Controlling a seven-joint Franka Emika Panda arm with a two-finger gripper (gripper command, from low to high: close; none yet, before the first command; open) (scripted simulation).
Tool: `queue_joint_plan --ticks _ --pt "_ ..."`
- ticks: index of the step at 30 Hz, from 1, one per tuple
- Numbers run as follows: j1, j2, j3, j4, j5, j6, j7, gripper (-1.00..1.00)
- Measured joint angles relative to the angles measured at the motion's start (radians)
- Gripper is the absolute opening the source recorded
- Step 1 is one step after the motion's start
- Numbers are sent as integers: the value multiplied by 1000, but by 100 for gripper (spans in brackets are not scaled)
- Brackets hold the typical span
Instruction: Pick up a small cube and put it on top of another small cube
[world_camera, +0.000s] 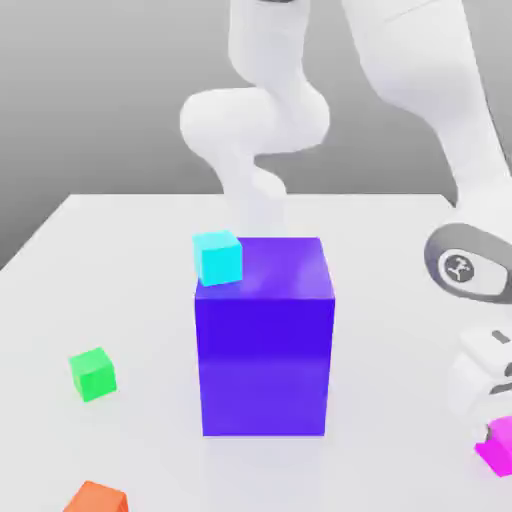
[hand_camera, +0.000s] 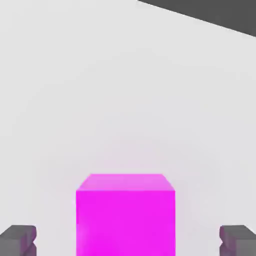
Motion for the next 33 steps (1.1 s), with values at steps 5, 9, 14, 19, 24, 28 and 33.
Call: queue_joint_plan --ticks 5,9,14,19,24,28,33 --pt "8 16 -9 4 -12 12 9 -100" --pt "-44 -85 58 -23 63 -59 -46 -100" --pt "-176 -207 7 -111 122 -100 -98 -100" --pt "-317 -305 -99 -211 159 -95 -134 -100" --pt "-460 -418 -221 -320 213 -83 -182 -100" --pt "-702 -537 -353 -428 285 -74 -248 -100" --pt "-828 -627 -475 -535 394 -34 -343 -100"
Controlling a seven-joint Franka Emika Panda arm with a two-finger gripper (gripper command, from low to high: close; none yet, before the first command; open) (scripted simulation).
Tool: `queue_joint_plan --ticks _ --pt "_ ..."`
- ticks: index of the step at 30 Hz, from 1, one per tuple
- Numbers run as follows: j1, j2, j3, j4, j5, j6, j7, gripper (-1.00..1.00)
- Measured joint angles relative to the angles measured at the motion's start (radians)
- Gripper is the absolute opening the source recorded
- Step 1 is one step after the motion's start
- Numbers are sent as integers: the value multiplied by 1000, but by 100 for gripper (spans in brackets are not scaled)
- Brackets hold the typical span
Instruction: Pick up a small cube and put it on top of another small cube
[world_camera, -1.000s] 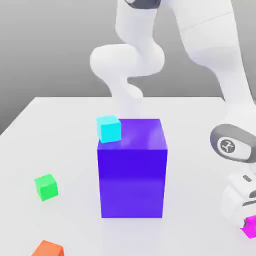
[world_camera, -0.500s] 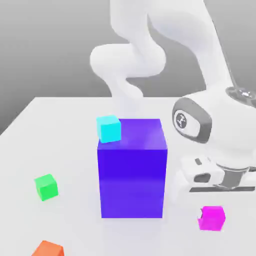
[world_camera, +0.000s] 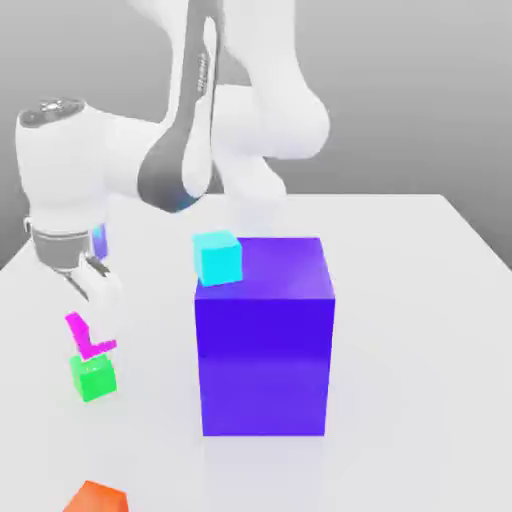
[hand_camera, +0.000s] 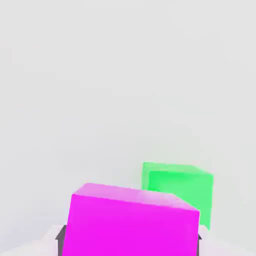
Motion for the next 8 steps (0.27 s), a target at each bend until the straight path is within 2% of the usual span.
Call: queue_joint_plan --ticks 5,6,8 --pt "-7 158 6 -1 78 158 -56 -100" --pt "-11 186 13 1 91 185 -66 100" --pt "-11 186 13 1 91 185 -66 100"
